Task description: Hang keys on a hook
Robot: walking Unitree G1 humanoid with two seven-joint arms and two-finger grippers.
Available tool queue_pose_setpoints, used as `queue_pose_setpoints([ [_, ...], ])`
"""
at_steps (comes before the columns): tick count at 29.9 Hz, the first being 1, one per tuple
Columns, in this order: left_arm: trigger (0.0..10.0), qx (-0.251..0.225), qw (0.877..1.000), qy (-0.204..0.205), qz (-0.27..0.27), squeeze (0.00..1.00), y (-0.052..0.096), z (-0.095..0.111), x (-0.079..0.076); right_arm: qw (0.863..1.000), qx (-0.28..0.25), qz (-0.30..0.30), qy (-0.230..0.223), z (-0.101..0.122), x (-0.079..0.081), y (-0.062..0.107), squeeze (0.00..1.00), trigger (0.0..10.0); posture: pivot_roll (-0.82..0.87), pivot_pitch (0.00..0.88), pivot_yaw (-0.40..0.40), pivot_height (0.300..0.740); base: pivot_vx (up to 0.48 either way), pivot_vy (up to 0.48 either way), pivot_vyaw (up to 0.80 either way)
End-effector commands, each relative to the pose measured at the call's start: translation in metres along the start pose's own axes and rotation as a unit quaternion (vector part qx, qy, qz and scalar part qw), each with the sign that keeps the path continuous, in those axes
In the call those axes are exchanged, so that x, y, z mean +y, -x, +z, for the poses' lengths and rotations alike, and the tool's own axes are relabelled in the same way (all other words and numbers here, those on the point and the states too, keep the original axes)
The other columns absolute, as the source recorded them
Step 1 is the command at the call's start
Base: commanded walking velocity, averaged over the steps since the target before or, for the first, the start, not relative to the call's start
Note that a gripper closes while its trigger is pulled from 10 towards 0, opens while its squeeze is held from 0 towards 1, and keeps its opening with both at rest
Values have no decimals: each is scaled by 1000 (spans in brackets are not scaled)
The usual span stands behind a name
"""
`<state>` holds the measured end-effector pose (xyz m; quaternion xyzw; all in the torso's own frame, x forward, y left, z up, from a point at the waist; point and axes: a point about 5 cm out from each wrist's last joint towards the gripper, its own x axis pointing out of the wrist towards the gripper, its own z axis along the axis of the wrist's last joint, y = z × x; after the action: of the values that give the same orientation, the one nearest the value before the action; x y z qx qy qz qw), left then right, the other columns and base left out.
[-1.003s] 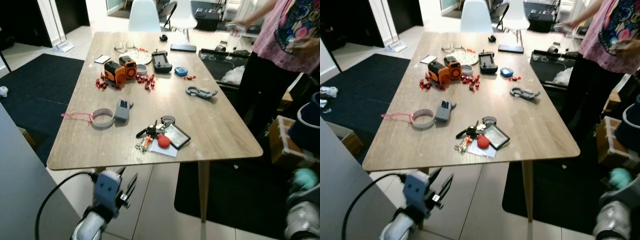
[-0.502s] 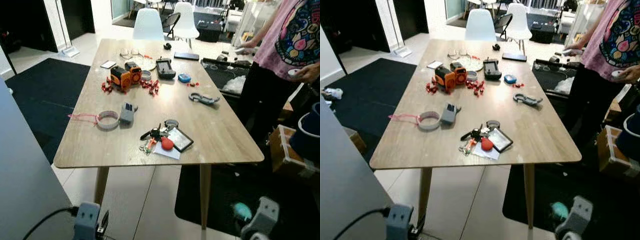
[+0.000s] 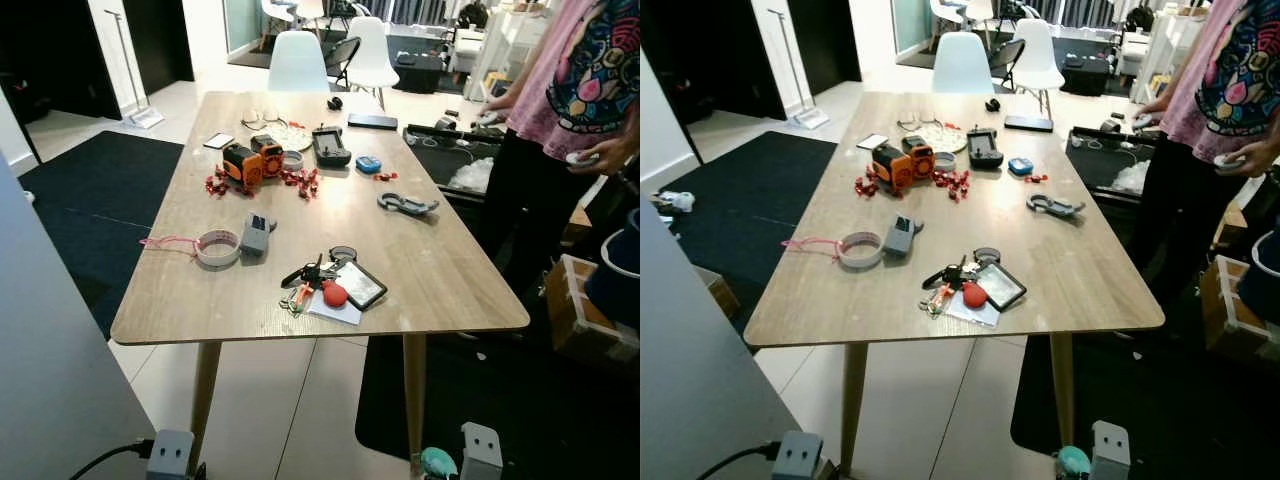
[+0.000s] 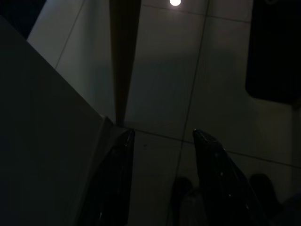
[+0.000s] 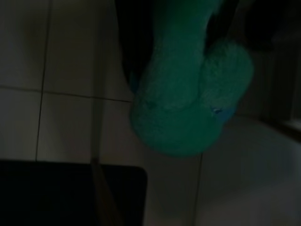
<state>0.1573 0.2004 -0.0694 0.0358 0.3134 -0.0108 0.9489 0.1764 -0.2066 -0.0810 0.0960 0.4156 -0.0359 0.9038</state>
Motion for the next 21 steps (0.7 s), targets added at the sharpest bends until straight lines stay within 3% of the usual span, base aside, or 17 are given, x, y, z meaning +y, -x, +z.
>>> queue_pose_setpoints([
  [1,10000,2,1000,1,-16,0,-2,0,-9,999,9,7,33,-3,3,0,0,10000,47,0,-45,740,0,0,0],
  [4,10000,1,1000,-1,-31,0,-9,5,-19,998,7,16,68,0,10,-2,0,10000,42,0,-47,740,0,0,0],
  [6,10000,1,1000,-1,-31,0,-9,5,-19,998,7,16,68,0,10,-2,0,10000,42,0,-47,740,0,0,0],
  [11,10000,7,998,-14,-53,0,-15,9,-30,995,13,34,96,2,20,-5,0,10000,35,0,-52,740,0,0,800],
  [21,10000,11,999,-8,-42,0,-13,4,-26,992,22,40,115,0,23,-5,0,10000,36,0,-53,740,0,0,800],
])
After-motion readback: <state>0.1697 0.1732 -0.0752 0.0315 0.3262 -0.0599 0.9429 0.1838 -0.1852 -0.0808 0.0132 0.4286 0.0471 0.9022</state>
